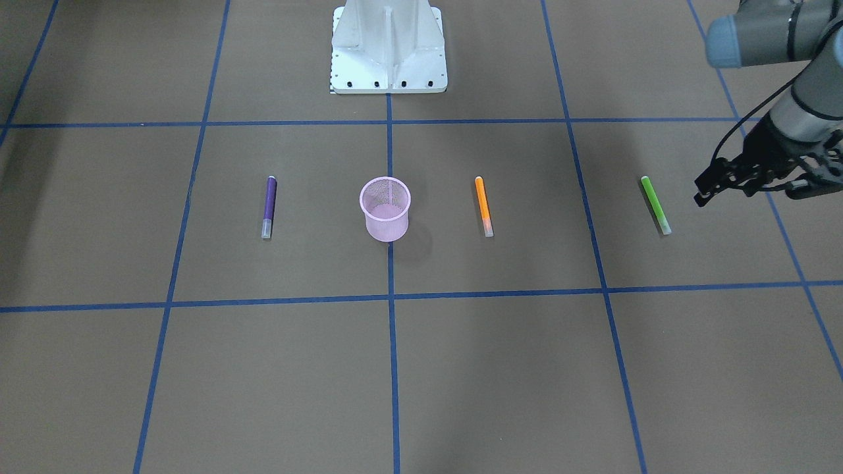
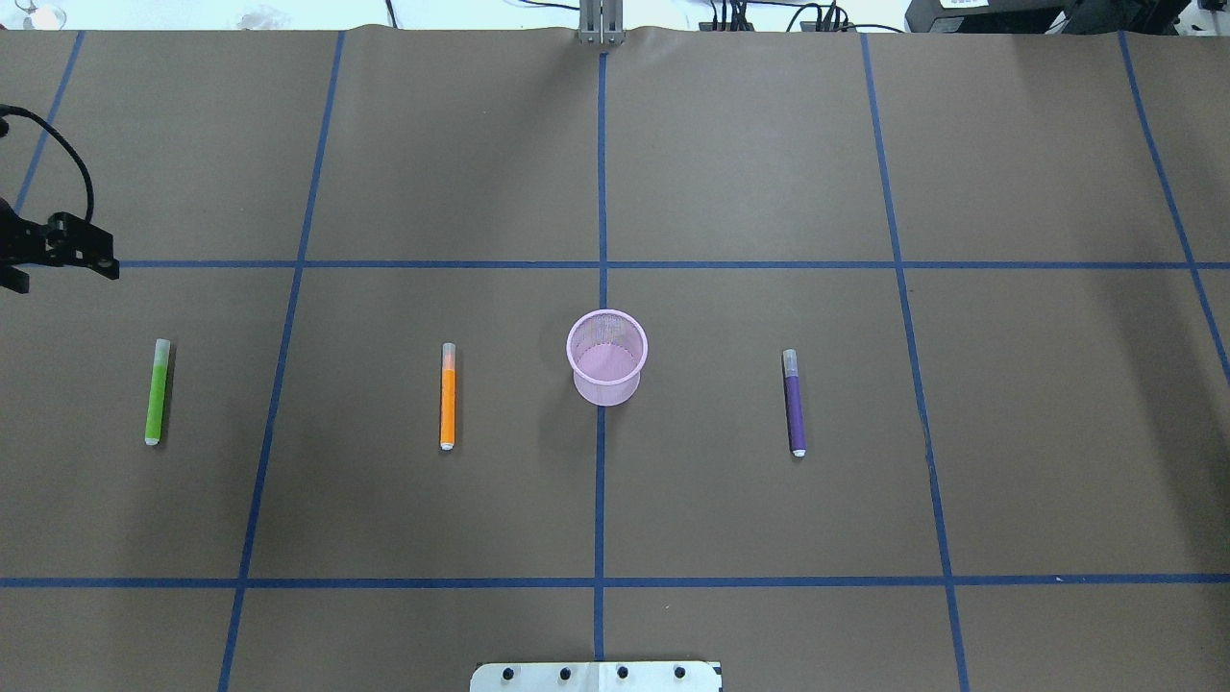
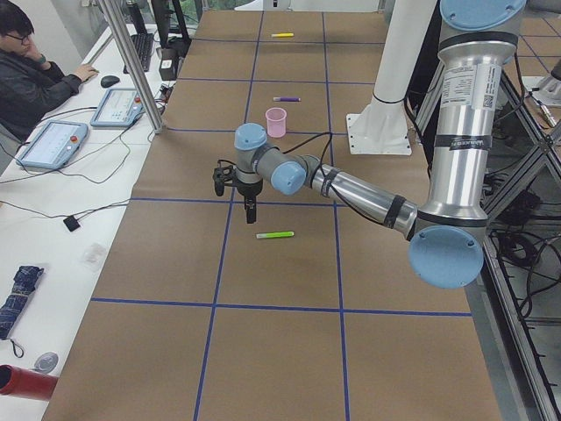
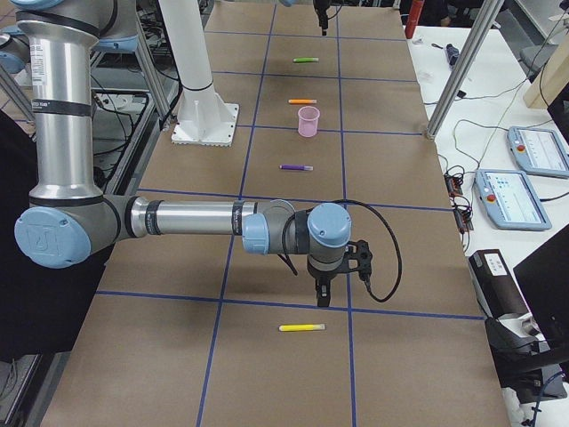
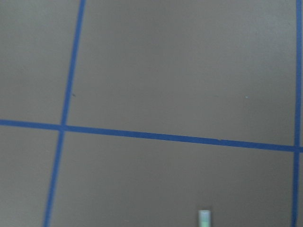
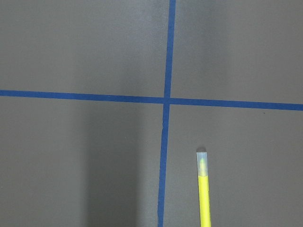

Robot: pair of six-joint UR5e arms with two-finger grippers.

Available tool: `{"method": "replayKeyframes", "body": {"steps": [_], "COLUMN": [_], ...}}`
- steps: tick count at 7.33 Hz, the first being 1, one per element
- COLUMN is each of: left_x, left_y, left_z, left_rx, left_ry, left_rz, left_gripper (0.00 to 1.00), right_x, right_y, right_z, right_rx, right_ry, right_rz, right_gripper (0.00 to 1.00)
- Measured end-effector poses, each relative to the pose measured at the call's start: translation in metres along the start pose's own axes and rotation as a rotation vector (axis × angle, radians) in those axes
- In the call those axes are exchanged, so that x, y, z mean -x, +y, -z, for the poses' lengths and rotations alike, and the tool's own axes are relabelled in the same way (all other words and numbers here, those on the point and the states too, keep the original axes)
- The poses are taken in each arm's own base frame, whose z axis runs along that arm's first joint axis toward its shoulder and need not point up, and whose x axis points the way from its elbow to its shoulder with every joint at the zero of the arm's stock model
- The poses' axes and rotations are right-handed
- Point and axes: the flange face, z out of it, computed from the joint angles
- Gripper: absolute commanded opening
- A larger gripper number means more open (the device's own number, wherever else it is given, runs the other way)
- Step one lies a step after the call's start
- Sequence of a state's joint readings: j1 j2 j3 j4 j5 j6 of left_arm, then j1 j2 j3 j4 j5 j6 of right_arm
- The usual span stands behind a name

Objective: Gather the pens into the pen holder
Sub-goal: 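Move the left gripper down over the green marker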

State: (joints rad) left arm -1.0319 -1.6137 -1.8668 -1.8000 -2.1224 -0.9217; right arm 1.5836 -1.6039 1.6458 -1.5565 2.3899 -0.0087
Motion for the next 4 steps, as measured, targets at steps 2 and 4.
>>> {"method": "replayKeyframes", "body": {"steps": [2,4], "left_x": [-0.006,-0.004], "left_y": [0.011,0.020], "left_z": [-0.053,-0.088], "left_rx": [-0.018,-0.028], "left_ry": [0.017,0.034], "left_rz": [-0.022,-0.030], "left_gripper": [0.99,0.99], "right_x": [0.003,0.003], "right_y": [-0.001,-0.001], "right_z": [0.002,0.003], "right_rx": [-0.004,-0.005], "right_ry": [0.000,0.000], "right_rz": [-0.002,-0.002], "right_gripper": [1.00,1.00]}}
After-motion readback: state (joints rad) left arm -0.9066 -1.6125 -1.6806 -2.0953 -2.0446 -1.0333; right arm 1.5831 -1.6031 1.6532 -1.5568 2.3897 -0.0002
